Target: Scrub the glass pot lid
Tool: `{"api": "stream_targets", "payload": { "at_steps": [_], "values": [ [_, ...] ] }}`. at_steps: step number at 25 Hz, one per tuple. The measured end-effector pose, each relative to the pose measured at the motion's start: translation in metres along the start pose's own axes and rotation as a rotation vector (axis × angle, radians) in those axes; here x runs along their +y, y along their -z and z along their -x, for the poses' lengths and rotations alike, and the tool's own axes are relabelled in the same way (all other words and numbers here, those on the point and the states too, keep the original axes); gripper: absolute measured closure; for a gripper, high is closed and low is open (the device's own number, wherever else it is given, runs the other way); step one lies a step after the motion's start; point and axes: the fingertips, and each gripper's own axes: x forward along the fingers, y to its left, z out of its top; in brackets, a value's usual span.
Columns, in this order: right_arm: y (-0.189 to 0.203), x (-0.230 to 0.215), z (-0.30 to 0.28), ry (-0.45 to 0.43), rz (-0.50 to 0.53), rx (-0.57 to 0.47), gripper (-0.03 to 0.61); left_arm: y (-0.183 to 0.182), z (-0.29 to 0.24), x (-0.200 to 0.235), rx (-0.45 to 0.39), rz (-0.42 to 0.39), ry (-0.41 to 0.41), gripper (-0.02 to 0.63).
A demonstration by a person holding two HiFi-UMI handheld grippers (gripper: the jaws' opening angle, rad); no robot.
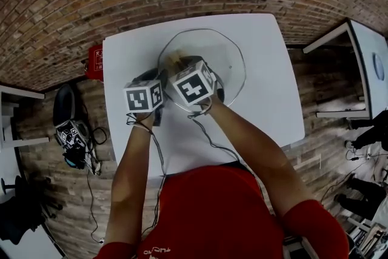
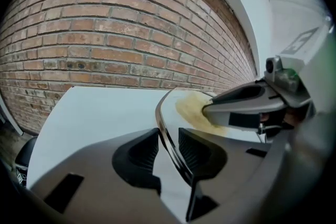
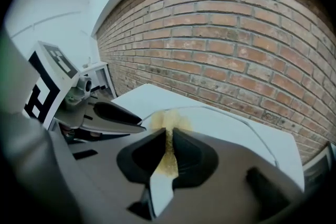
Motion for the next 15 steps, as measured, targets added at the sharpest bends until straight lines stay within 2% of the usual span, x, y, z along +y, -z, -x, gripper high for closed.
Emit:
{"api": "stream_targets", "payload": {
  "at_steps": [3, 6, 15],
  "values": [
    [0.01, 0.011, -0.007, -0.02, 0.008, 0.036, 0.525, -0.001, 0.0, -0.001, -0.002, -0.004, -0.002, 0.488],
    [0.023, 0.001, -0.009, 0.001, 0.011, 0.07, 0.525, 0.0, 0.0, -0.001, -0.003, -0.001, -0.005, 0.489],
    [0.079, -0.096, 0.03, 0.192, -0.053, 0.155, 0.525, 0.001, 0.001, 0.001, 0.002, -0.009, -0.007, 0.489]
  ]
}}
